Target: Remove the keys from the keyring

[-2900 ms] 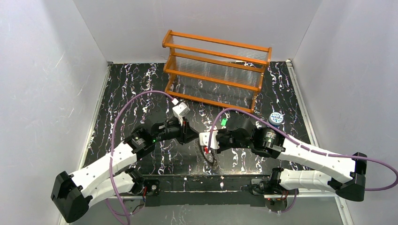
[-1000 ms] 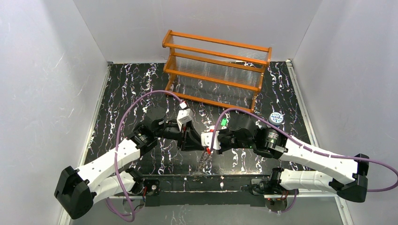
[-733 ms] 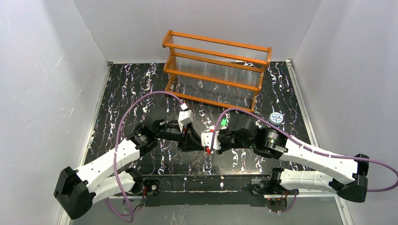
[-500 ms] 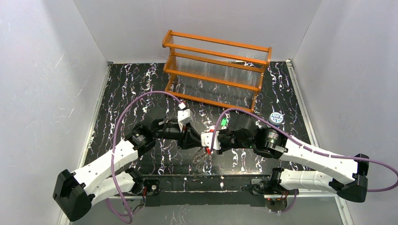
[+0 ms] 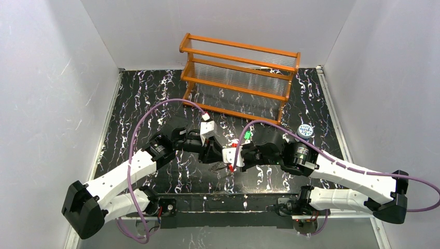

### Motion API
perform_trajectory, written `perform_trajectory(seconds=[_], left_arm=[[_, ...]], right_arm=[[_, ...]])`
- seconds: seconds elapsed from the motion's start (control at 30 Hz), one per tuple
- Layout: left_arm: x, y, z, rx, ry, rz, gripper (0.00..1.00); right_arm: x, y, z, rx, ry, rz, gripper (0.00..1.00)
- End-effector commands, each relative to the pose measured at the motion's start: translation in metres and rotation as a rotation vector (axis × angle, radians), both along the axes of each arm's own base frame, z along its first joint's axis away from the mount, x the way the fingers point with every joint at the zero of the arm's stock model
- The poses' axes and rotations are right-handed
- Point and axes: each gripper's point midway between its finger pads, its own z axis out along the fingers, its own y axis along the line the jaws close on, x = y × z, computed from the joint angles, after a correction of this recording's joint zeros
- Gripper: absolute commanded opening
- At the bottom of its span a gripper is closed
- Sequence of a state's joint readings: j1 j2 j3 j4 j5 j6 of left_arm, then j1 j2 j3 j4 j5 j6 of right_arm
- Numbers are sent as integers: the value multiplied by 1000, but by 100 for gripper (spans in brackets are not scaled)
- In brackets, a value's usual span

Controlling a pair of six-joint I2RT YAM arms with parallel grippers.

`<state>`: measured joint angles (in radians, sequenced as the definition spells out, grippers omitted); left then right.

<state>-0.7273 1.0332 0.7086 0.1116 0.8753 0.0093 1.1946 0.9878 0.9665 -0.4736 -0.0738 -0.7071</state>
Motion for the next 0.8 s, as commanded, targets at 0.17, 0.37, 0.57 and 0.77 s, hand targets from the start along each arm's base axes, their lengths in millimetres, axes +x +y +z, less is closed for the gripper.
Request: perform_trajectory(seconds=[0.17,0.37,0.57,0.77], left_arm=[[2,12,31,-4,-151,-11,32],[0,10,28,5,-152,-47,34],[-6,3,28,-12,-115,-125,34],[-10,-5,34,-68,-68,-157,33]], right_arm=[[-4,6,26,95,-30,21,1],[-5,7,27,97,-29,27,1],[-6,7,26,94,-30,30,1],[-5,7,26,92,-31,28,1]])
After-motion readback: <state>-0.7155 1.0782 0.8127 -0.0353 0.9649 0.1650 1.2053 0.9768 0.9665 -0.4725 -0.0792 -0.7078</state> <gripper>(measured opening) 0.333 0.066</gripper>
